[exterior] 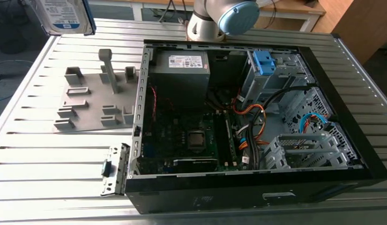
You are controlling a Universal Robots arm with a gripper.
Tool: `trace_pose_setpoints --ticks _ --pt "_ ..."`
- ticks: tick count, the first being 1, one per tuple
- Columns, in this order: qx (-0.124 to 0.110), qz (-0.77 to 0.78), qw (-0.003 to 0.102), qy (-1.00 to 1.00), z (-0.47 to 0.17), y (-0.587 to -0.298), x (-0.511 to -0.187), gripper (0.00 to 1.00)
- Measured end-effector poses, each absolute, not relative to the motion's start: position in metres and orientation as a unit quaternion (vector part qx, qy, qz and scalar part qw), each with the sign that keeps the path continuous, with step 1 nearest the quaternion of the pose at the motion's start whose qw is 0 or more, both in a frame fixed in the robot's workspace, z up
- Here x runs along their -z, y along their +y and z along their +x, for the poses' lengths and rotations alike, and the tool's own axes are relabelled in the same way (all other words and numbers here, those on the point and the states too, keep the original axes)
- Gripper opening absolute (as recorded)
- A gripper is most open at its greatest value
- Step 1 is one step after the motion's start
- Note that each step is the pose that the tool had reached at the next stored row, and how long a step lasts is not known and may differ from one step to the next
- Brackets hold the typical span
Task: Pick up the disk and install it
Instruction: 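Pick up the disk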
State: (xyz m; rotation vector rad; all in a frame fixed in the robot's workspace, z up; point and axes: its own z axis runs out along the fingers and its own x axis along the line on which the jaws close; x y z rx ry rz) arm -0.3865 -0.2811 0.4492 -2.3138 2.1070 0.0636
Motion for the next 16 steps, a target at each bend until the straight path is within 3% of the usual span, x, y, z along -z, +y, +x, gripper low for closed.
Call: trace_pose_setpoints --ticks 16 --pt "-0.02 -0.739 0.006 0.673 -0.386 -0.281 -0.468 0.36"
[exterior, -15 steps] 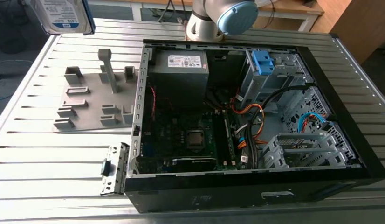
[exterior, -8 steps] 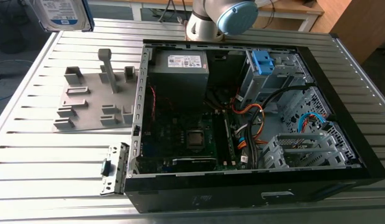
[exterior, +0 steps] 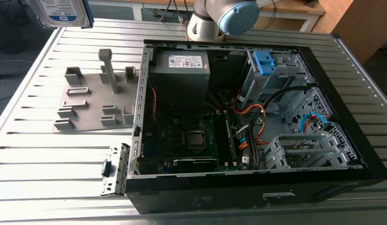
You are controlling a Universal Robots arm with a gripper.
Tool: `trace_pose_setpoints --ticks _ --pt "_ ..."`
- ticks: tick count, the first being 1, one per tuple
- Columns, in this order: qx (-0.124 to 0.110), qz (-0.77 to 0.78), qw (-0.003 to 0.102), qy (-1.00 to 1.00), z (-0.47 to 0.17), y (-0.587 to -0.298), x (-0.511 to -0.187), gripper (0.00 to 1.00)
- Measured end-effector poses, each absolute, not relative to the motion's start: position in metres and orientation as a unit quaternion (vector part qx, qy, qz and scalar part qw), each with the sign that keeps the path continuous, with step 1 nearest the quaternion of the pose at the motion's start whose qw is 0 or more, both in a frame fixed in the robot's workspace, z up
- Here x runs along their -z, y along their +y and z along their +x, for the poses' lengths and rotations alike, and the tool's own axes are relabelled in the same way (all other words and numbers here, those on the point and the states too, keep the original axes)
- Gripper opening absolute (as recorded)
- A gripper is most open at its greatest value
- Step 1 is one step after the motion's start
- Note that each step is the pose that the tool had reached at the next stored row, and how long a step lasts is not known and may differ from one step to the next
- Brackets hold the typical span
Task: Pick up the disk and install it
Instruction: 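Pick up the disk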
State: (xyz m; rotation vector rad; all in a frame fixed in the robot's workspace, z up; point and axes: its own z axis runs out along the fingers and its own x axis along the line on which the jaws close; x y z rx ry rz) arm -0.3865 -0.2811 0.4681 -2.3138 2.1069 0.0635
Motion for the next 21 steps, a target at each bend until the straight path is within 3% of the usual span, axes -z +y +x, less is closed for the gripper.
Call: trace_pose_setpoints --ticks 21 --pt "-0.02 -0.739 0.006 0.673 -0.386 -0.281 -0.496 0.36"
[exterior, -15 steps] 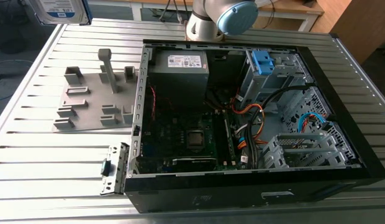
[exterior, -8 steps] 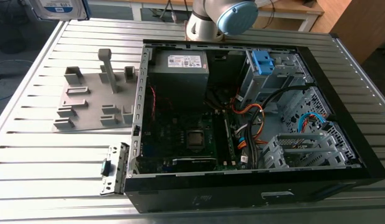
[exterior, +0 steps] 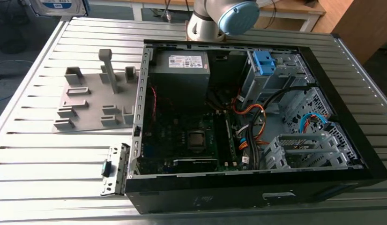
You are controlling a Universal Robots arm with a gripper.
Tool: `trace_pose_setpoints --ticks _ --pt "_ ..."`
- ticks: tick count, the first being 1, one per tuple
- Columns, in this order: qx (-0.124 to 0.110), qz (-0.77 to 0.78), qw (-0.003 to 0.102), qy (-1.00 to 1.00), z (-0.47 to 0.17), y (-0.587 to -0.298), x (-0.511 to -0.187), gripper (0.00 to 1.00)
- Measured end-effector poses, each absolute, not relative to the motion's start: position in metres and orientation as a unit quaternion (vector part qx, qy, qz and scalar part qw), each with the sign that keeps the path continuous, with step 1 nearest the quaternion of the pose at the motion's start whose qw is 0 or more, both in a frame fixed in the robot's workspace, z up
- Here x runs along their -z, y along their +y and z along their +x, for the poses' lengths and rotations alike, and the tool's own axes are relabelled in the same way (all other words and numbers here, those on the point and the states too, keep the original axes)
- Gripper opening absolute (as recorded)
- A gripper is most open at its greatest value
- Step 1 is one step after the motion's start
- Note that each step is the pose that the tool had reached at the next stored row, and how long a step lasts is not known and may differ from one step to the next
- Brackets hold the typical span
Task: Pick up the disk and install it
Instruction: 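Pick up the disk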
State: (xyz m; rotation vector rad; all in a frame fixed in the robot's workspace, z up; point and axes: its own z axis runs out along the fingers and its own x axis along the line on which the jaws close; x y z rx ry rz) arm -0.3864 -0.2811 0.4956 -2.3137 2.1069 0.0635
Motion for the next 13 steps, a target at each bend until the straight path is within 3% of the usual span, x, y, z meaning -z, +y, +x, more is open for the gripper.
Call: trace_pose_setpoints --ticks 13 --pt "-0.02 -0.739 0.006 0.673 -0.3844 -0.2812 -0.4958 0.36"
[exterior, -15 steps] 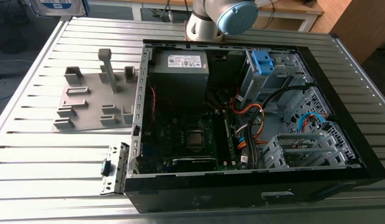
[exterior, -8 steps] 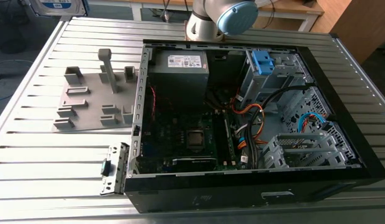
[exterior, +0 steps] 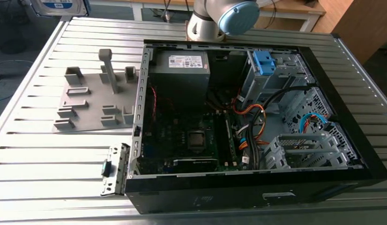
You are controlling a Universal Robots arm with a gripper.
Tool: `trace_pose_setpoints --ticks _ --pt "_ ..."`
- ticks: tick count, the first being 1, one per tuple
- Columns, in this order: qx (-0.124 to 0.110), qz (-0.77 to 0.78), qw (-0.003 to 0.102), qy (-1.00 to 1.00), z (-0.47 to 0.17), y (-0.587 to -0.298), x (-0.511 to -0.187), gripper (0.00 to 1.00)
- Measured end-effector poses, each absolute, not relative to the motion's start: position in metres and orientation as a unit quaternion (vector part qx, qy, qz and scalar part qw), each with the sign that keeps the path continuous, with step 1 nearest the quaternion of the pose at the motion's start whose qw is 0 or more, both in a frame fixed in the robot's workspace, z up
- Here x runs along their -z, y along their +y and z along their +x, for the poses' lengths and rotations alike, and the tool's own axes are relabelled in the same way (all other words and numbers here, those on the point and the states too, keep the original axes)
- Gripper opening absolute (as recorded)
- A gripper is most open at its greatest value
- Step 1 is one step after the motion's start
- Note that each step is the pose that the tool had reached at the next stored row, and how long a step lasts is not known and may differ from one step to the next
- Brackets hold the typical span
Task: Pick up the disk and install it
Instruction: 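Pick up the disk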
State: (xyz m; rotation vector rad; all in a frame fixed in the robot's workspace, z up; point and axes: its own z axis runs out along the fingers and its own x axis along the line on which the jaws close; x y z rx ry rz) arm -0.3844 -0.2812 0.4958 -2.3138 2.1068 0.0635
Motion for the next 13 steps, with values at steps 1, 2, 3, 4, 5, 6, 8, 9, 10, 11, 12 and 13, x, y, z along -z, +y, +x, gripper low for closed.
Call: trace_pose_setpoints --ticks 1,2,3,4,5,6,8,9,10,11,12,13 --pt "-0.02 -0.739 0.006 0.673 -0.383 -0.281 -0.496 0.36" --pt "-0.02 -0.739 0.006 0.673 -0.382 -0.281 -0.496 0.36" --pt "-0.02 -0.739 0.006 0.673 -0.38 -0.281 -0.496 0.36" --pt "-0.02 -0.739 0.006 0.673 -0.378 -0.282 -0.496 0.36" --pt "-0.02 -0.739 0.006 0.673 -0.377 -0.282 -0.496 0.36" --pt "-0.02 -0.739 0.006 0.673 -0.375 -0.283 -0.496 0.36" --pt "-0.02 -0.739 0.006 0.673 -0.37 -0.284 -0.496 0.36" --pt "-0.02 -0.739 0.006 0.673 -0.368 -0.284 -0.496 0.36" --pt "-0.02 -0.739 0.006 0.673 -0.366 -0.285 -0.496 0.36" --pt "-0.02 -0.739 0.006 0.673 -0.363 -0.285 -0.496 0.36" --pt "-0.02 -0.739 0.006 0.673 -0.36 -0.286 -0.496 0.36" --pt "-0.02 -0.739 0.006 0.673 -0.358 -0.286 -0.496 0.36"
